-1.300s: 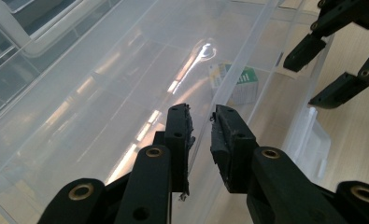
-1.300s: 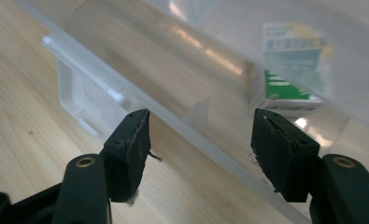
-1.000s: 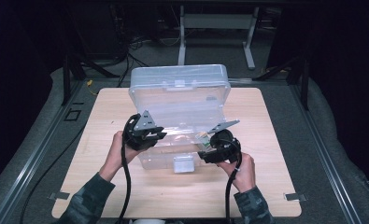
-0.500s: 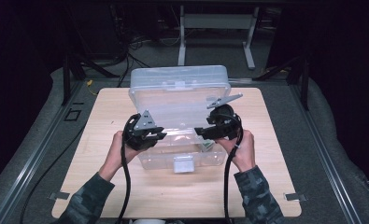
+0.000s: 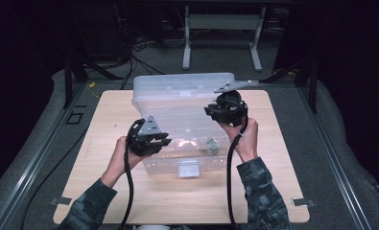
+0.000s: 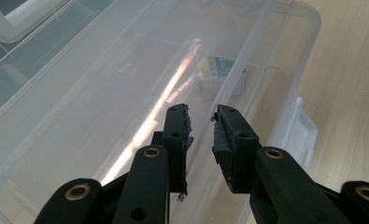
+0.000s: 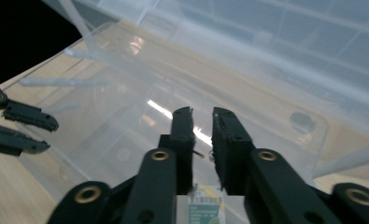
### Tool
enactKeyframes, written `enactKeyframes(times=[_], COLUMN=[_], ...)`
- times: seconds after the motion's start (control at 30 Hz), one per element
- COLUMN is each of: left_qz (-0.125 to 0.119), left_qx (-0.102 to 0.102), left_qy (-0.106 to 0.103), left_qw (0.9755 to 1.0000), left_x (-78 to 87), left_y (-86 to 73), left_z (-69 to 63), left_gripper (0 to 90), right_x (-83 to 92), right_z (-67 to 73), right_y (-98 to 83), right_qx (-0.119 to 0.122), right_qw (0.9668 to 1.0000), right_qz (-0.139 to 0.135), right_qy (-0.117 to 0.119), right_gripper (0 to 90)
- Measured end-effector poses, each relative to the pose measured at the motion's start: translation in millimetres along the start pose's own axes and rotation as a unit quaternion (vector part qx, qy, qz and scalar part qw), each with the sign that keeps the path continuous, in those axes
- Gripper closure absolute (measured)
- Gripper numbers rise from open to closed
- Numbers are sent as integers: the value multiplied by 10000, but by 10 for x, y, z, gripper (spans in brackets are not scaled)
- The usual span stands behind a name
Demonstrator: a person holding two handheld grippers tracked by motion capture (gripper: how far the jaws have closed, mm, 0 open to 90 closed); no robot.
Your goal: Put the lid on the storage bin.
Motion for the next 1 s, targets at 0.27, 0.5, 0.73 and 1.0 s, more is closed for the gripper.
enactKeyframes(times=[0.27,0.5,0.73,1.0], left_qz=[47,191,250,263], left_qx=[58,217,308,281], left_qy=[-95,-173,-174,-132], left_qw=[9999,9994,9991,9992], left_x=[-29,-45,54,294], left_y=[-58,-83,-146,-271], left_z=[-53,-92,-143,-269], left_gripper=[726,552,321,198], right_x=[-36,-50,-67,-83], right_z=[6,56,103,152], right_y=[-126,-250,-328,-451], right_qx=[-207,-217,-193,-190], right_qw=[9998,9998,9997,9996], right_qz=[-54,19,84,179], right_qy=[-48,-50,-127,-67], right_gripper=[900,900,900,900])
Point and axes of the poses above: each handheld gripper's, and its own axes: x roughly backward along the jaws, y roughly out of its top, z roughly to its left, the point moved 3 cm from there along -x, roughly forward along the jaws, and after that the axes turned 11 degrees about z, right-handed, at the moved point
